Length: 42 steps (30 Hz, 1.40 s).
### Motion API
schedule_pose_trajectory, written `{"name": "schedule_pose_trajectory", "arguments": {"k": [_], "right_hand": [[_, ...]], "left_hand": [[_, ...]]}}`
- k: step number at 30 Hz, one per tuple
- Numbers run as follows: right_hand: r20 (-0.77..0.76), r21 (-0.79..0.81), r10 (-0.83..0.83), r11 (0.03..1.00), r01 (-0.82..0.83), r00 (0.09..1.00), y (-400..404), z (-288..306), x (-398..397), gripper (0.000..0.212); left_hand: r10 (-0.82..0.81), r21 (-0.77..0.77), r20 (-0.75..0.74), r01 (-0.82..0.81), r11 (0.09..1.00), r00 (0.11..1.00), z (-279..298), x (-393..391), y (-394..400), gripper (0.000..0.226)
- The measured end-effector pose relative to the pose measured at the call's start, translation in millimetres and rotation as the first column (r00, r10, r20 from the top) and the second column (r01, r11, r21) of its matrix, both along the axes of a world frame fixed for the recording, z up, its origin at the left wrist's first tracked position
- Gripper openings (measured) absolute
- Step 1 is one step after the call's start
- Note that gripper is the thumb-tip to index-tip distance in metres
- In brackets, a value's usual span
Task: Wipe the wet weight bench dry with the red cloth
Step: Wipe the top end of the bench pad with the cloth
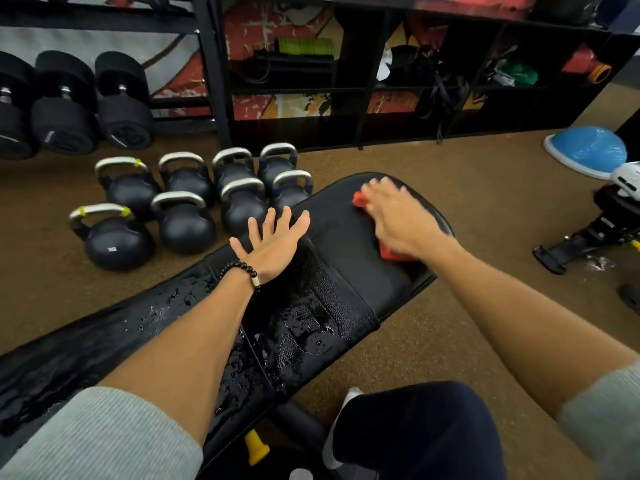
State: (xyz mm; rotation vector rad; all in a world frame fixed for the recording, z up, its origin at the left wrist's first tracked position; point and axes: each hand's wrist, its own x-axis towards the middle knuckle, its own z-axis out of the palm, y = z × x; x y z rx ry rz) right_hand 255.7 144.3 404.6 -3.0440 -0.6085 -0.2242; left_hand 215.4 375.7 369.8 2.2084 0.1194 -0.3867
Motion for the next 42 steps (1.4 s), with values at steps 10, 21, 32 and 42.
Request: {"name": "schedule_pose_trajectory", "arguments": {"k": [10, 21, 32, 42], "right_hand": [[-0.051, 0.040, 0.247, 0.969, -0.245, 0.968, 80.8, -21.7, 1.6, 0.045], [-0.063, 0.040, 0.196, 0.980, -0.193, 0.979, 84.9, -29.8, -1.2, 0.053], [-0.044, -0.030, -0.026, 0.999, 0.025, 0.999, 25.7, 3.0, 43.7, 0.045], [-0.040, -0.062, 0.165, 0.984, -0.167, 0.986, 107.3, -6.2, 28.3, 0.030]], "left_hand": [[0.061, -0.176, 0.036, -0.054, 0.983, 0.997, 0.8, -5.4, 5.4, 0.071], [0.040, -0.189, 0.035, -0.032, 0.981, 0.999, 3.9, -7.6, 3.8, 0.078], [0.042, -0.226, -0.008, -0.042, 0.973, 0.999, 5.3, -5.4, 4.5, 0.104], [0.065, -0.229, 0.034, -0.055, 0.972, 0.997, -0.6, -5.3, 5.9, 0.066]]}}
